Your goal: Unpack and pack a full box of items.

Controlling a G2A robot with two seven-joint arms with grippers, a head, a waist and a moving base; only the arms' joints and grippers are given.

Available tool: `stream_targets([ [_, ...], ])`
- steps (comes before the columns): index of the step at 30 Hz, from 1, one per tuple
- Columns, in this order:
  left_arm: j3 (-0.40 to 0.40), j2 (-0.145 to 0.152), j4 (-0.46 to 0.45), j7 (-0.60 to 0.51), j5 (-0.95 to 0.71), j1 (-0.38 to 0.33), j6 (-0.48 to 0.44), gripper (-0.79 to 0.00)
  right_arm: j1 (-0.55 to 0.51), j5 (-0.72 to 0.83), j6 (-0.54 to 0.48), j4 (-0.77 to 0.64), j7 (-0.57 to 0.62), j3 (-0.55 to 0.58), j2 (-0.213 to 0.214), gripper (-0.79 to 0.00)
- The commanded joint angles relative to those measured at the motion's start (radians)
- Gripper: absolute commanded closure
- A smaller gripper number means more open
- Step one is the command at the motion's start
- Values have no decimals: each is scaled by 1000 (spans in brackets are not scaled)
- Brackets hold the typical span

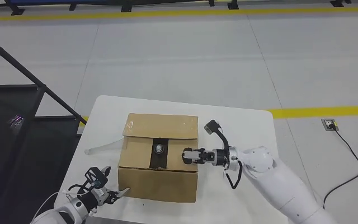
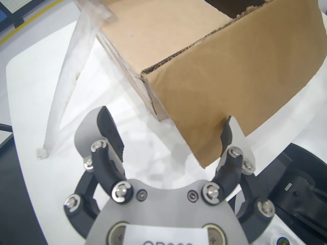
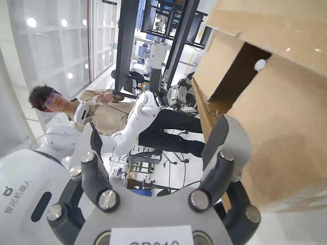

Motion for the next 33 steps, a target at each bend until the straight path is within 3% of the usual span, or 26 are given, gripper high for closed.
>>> stream_targets([
  [1, 4, 1, 1, 2, 1, 1, 2, -785, 25, -27, 20, 55, -47, -9, -13, -785],
  [4, 7, 3, 3, 3, 0, 1, 5, -785, 54, -75, 79, 96, -145, -26, -34, -785],
  [8, 9, 5, 11, 3, 1, 0, 14, -785, 87, -93, 124, 122, -192, -32, -54, -785],
  [13, 17, 7, 20, 4, -2, -4, 18, -785, 119, -124, 62, 133, -243, -21, -75, -785],
  [19, 30, 10, 18, 2, 0, -12, 20, -785, 187, -276, 40, 167, -385, -27, -103, -785],
  [28, 46, 12, 22, 16, -10, -14, 38, -785, 315, -416, 76, 352, -555, -114, -198, -785],
  [33, 48, 14, 20, 25, -21, -9, 50, -785, 371, -411, 103, 490, -539, -163, -264, -785],
])
